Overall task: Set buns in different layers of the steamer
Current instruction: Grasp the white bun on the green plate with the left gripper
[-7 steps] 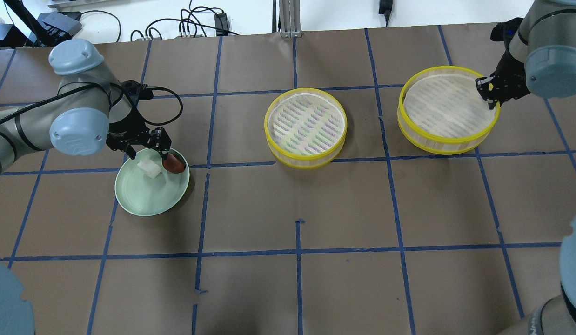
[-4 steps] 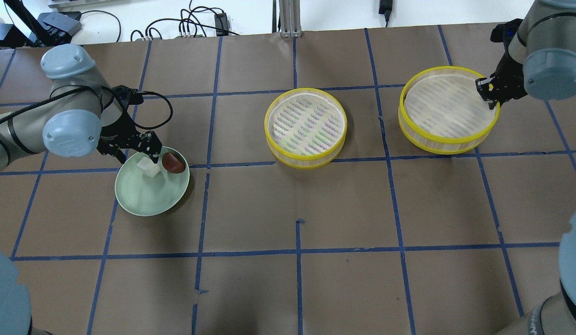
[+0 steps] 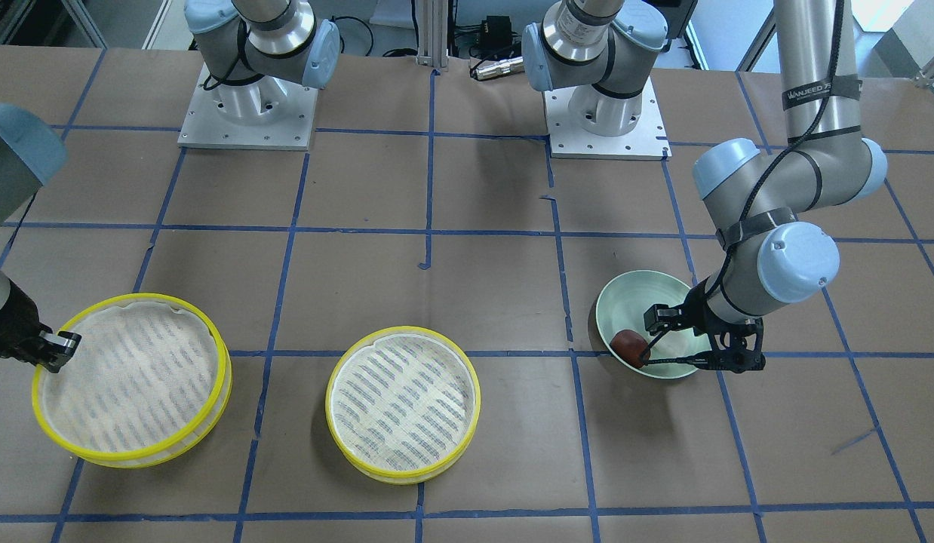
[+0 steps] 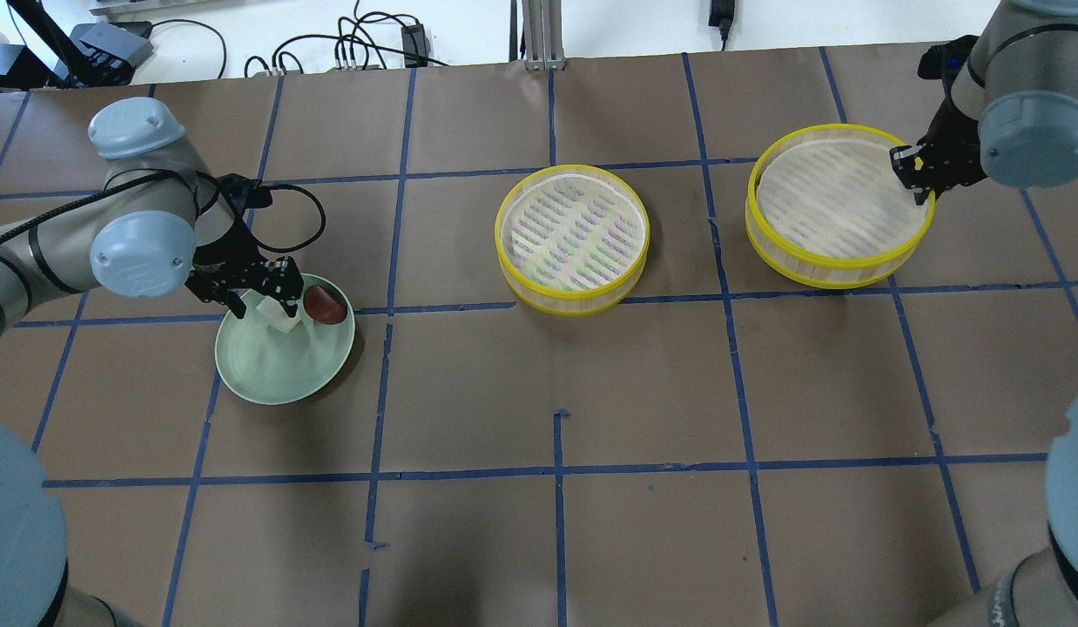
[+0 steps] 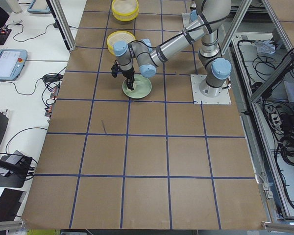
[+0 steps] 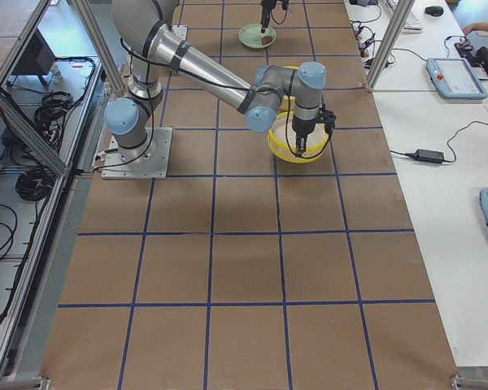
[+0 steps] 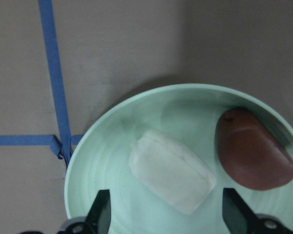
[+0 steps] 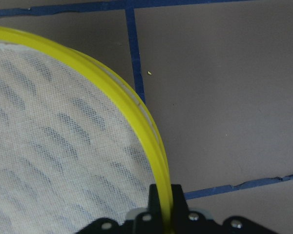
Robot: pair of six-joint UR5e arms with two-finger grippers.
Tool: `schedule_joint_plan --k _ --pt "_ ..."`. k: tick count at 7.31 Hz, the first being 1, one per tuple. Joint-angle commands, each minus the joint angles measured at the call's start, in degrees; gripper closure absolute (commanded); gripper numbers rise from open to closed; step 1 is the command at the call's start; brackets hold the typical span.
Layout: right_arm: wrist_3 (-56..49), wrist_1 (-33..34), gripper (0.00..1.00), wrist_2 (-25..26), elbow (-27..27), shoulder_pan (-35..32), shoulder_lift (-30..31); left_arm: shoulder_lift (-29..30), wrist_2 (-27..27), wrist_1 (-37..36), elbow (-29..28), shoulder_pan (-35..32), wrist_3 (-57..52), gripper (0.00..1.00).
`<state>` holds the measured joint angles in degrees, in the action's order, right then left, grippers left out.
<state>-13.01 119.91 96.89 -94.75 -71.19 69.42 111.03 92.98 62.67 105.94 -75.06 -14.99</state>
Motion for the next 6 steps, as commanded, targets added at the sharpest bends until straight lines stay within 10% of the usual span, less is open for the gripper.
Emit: schedule_joint_plan --k 1,2,6 --pt "0.0 -0.03 0.92 -0.03 0.0 0.0 0.01 0.68 -0.17 0.0 0.15 0.0 -0.04 0.79" --pt "0.0 0.06 0.92 -0.03 0.0 0.0 0.01 0.51 -0.6 -0.18 -0.03 -0.08 0.31 0.92" --pt "0.18 -0.03 0.92 -0.03 0.0 0.0 -0.08 -10.35 -2.0 3.22 -6.17 -4.71 2.23 0.95"
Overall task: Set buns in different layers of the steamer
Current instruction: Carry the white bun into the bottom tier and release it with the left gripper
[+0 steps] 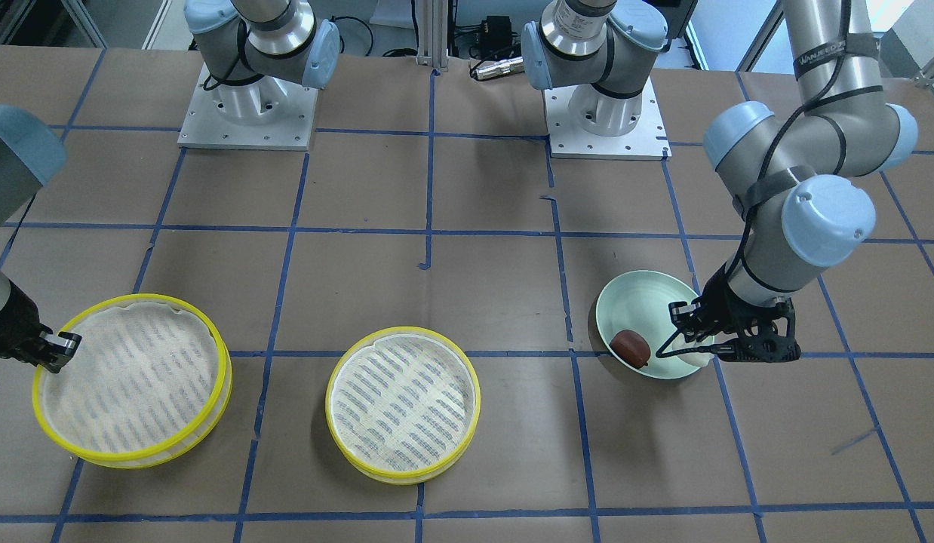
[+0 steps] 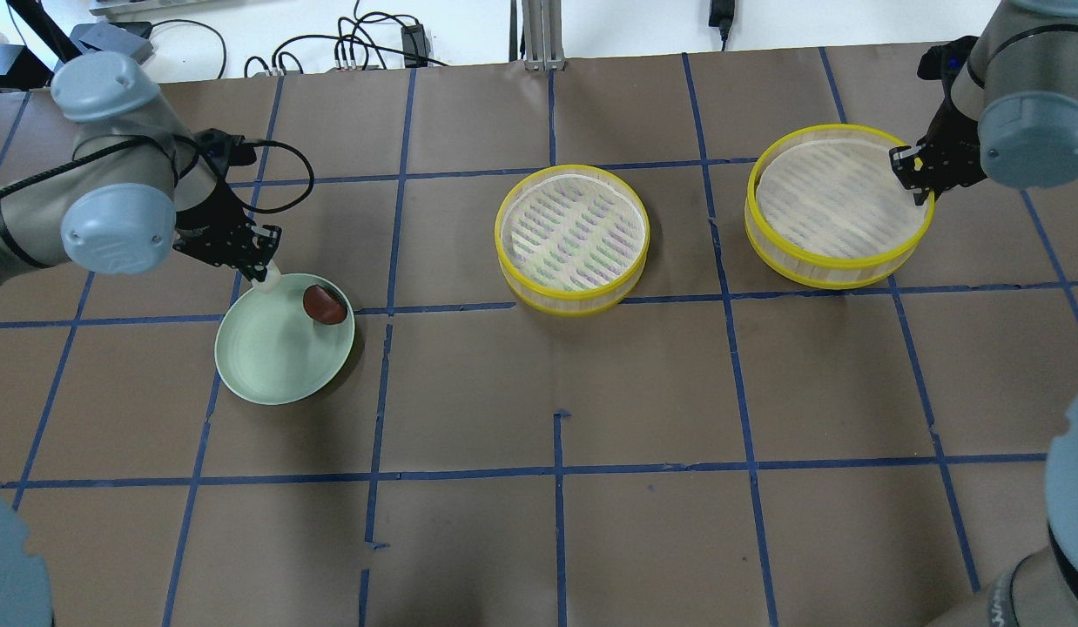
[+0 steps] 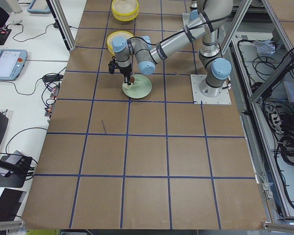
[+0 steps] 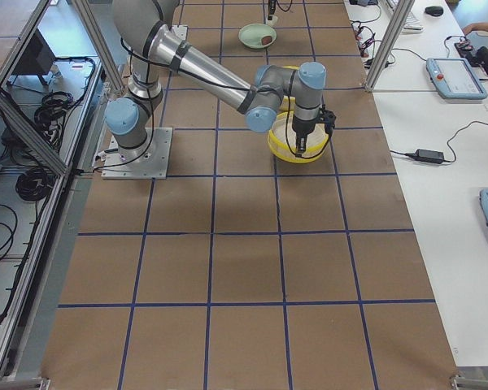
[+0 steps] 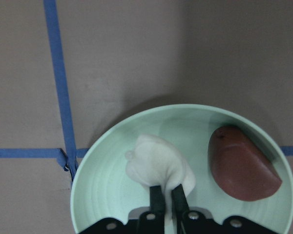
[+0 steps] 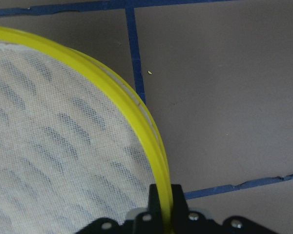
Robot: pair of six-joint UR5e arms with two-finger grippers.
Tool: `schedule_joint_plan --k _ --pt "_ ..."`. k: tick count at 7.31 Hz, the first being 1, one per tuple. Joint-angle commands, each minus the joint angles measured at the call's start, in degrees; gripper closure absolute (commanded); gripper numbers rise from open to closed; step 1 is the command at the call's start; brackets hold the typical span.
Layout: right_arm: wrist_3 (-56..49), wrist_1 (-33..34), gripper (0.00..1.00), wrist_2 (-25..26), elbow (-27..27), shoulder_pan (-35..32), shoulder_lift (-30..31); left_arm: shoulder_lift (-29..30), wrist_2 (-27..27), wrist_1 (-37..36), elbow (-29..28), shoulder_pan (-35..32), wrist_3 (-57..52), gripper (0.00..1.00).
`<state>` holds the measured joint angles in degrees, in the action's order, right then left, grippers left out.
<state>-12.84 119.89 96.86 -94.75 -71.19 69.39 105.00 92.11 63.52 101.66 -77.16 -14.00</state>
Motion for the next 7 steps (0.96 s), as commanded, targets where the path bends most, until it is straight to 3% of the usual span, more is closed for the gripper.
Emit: schedule_joint_plan --k 1,3,4,5,6,7 --pt "0.01 -0.01 0.92 0.0 0.0 0.0 -0.05 -5.59 -5.75 5.35 -3.81 -6.04 6.31 0.94" --pt "0.1 -0.1 0.92 0.0 0.0 0.0 -0.05 -3.94 -8.52 4.87 -6.2 -15.42 20.44 0.94" --pt "0.18 -0.1 0.92 0.0 0.0 0.0 -0.05 -1.06 -13.39 -1.06 -6.12 -19.82 26.51 0.94" --pt "0.27 -0.18 0.92 0.0 0.0 0.0 -0.05 4.45 -15.44 -11.48 -6.12 -23.09 34.58 0.94" --pt "0.36 -0.18 0.92 0.0 0.0 0.0 -0.05 9.55 -15.46 -19.67 -6.2 -25.47 38.75 0.94" --pt "0.36 -0.27 0.92 0.0 0.0 0.0 -0.05 11.87 -15.38 -22.54 -6.64 -26.97 42.36 0.94"
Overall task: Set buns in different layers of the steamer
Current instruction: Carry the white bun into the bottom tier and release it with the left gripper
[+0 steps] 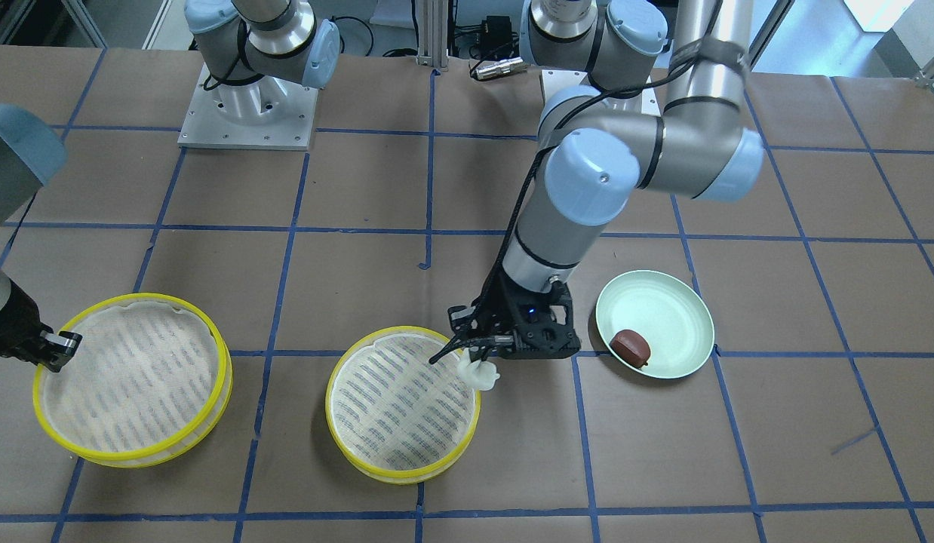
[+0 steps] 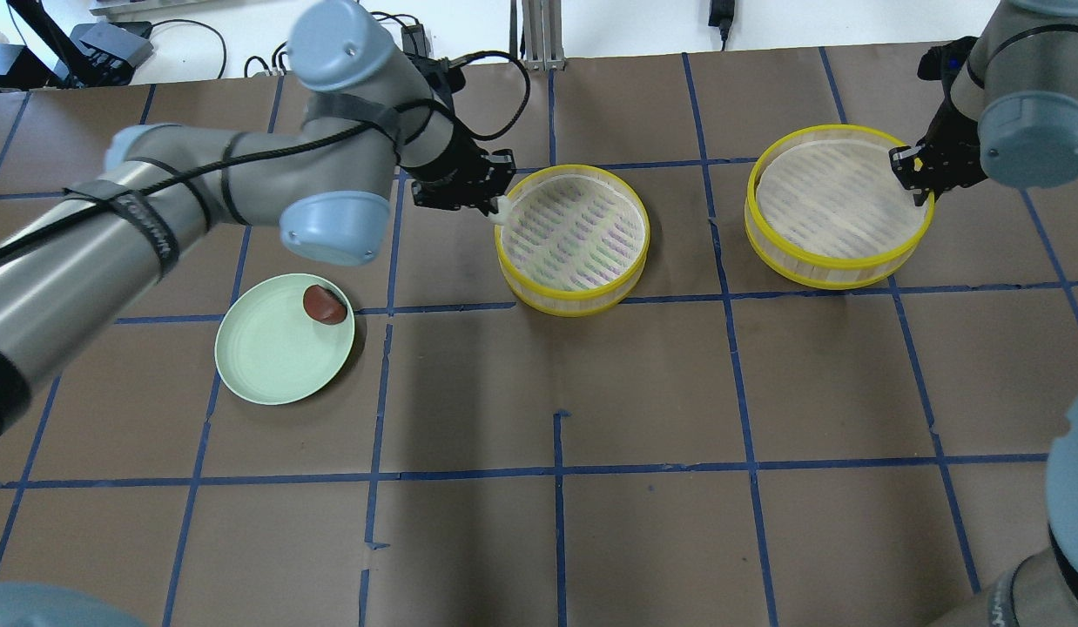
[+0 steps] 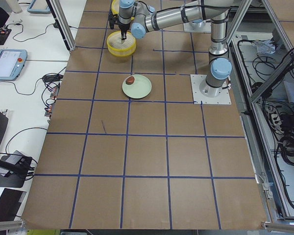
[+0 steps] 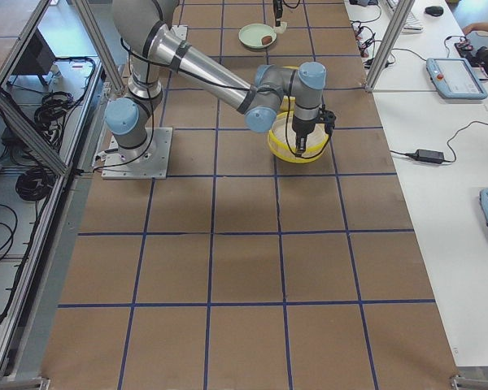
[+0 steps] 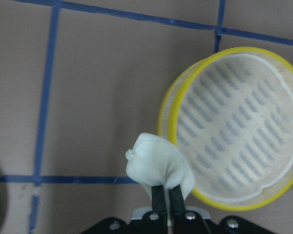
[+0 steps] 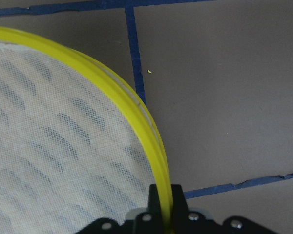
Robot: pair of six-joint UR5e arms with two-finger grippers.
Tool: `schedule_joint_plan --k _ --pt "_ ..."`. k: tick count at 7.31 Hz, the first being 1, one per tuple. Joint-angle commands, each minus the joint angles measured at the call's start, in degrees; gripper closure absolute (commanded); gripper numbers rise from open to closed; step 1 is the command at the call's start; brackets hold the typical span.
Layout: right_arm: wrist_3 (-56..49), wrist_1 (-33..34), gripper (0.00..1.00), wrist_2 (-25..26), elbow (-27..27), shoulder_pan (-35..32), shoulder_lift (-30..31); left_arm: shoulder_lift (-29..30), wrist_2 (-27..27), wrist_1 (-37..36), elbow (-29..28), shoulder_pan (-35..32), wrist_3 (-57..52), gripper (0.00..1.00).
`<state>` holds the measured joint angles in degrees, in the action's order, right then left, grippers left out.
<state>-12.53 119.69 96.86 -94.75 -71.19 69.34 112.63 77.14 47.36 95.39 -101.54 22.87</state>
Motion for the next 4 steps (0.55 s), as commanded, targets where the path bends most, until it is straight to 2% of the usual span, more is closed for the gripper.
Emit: schedule_joint_plan --k 1,2,4 --pt "0.14 -0.08 0.92 0.0 0.0 0.0 0.0 4.61 -0.41 -6.05 -0.46 -3.04 8.65 0.49" --pt "0.14 -0.08 0.92 0.0 0.0 0.0 0.0 4.88 -0.24 -6.05 -0.38 -3.05 10.16 0.0" --pt "0.05 0.01 0.92 0.0 0.0 0.0 0.09 3.66 -0.15 -6.14 -0.47 -2.96 9.48 0.0"
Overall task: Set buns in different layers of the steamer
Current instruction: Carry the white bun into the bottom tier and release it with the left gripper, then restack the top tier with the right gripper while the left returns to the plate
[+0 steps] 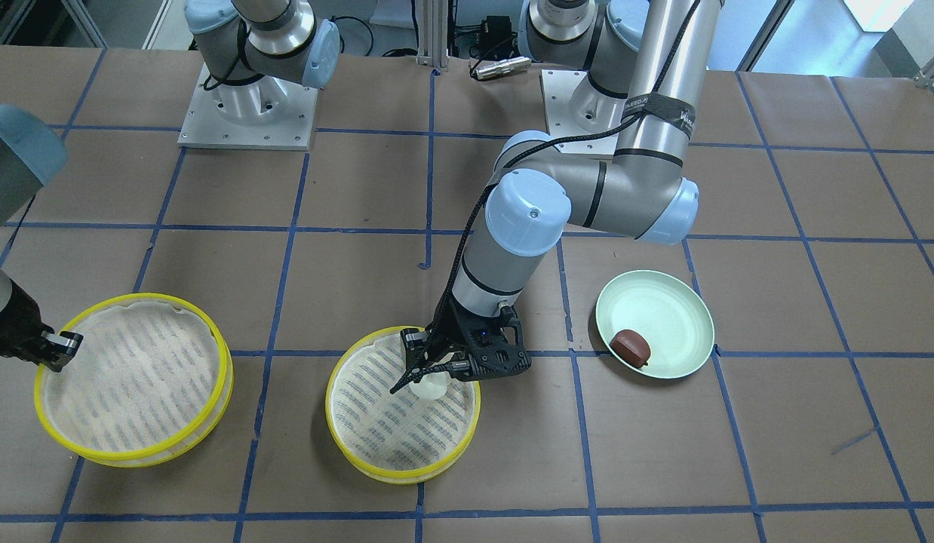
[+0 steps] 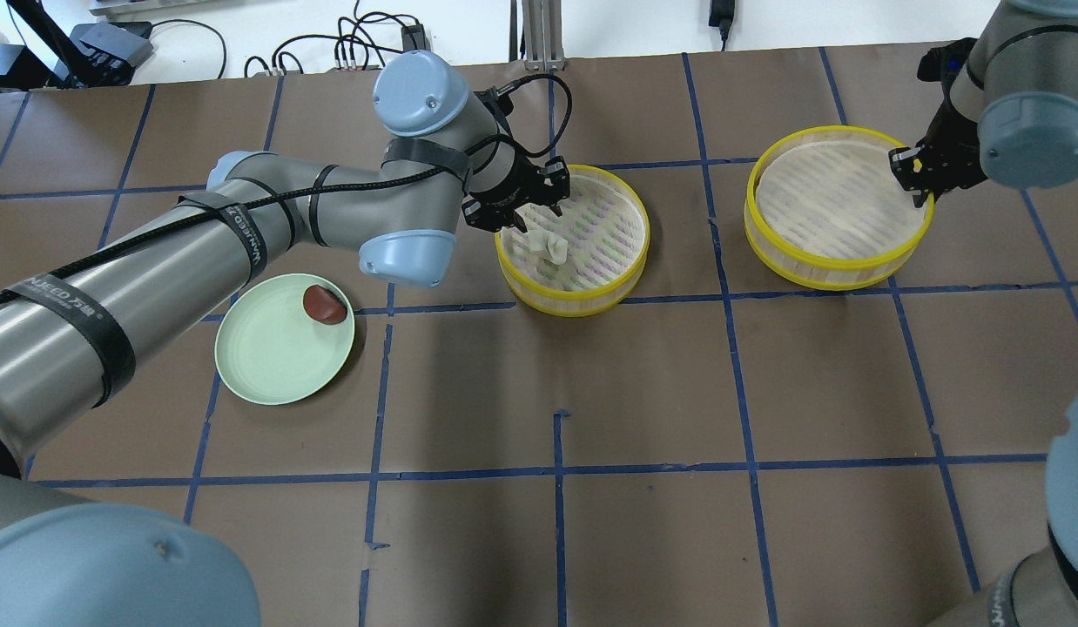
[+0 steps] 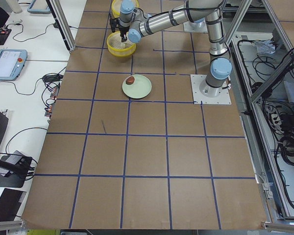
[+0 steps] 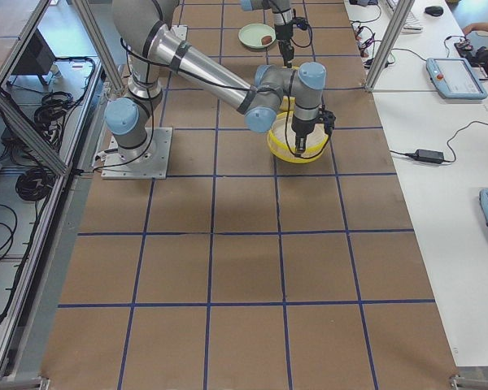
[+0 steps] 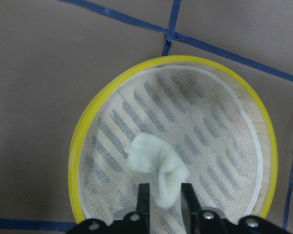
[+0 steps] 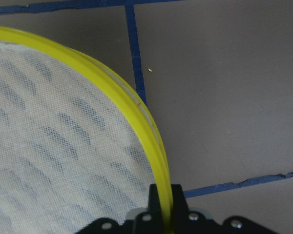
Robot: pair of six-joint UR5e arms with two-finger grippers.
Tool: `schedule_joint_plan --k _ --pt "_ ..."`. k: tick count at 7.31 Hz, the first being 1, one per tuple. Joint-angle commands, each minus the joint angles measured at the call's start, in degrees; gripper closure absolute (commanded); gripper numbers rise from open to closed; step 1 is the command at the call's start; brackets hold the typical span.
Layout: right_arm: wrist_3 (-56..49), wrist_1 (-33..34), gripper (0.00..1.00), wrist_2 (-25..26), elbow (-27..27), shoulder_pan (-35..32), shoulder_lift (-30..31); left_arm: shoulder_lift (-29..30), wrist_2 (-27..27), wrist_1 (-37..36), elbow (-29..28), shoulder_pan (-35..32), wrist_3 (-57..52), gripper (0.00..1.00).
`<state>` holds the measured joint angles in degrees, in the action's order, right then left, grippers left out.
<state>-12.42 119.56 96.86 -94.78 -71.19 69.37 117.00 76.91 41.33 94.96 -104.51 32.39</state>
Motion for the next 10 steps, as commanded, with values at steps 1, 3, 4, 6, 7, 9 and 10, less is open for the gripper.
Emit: schedule_joint_plan --k 1,3,4,6,7,9,10 --pt "1.15 -0.21 0.93 0.09 0.65 -0.43 0.94 -2.55 0.52 0.07 0.92 0.79 -2.92 0.0" --pt "11.06 -1.26 0.92 -0.17 0.56 -4.54 4.19 -6.33 4.64 5.67 1.89 7.52 -21.24 0.0" --pt "20.41 -3.53 0.92 -0.61 0.91 -9.09 5.41 -8.43 4.66 9.35 2.42 10.96 -24.45 0.0" --pt "36.26 -3.03 0.92 -1.92 1.0 -18.59 4.9 -8.81 4.92 10.09 5.39 17.81 -37.06 0.0" --pt "44.15 -3.11 0.92 -4.72 1.18 -21.68 4.81 -8.81 5.01 10.09 9.5 21.76 -42.01 0.0" --pt "53.41 -1.98 0.92 -4.92 1.27 -29.58 -0.16 -8.02 11.29 9.83 14.63 23.2 -42.24 0.0" --pt "54.33 0.38 0.92 -4.14 1.09 -31.01 -2.46 -7.49 12.03 9.83 14.47 23.47 -42.32 0.0"
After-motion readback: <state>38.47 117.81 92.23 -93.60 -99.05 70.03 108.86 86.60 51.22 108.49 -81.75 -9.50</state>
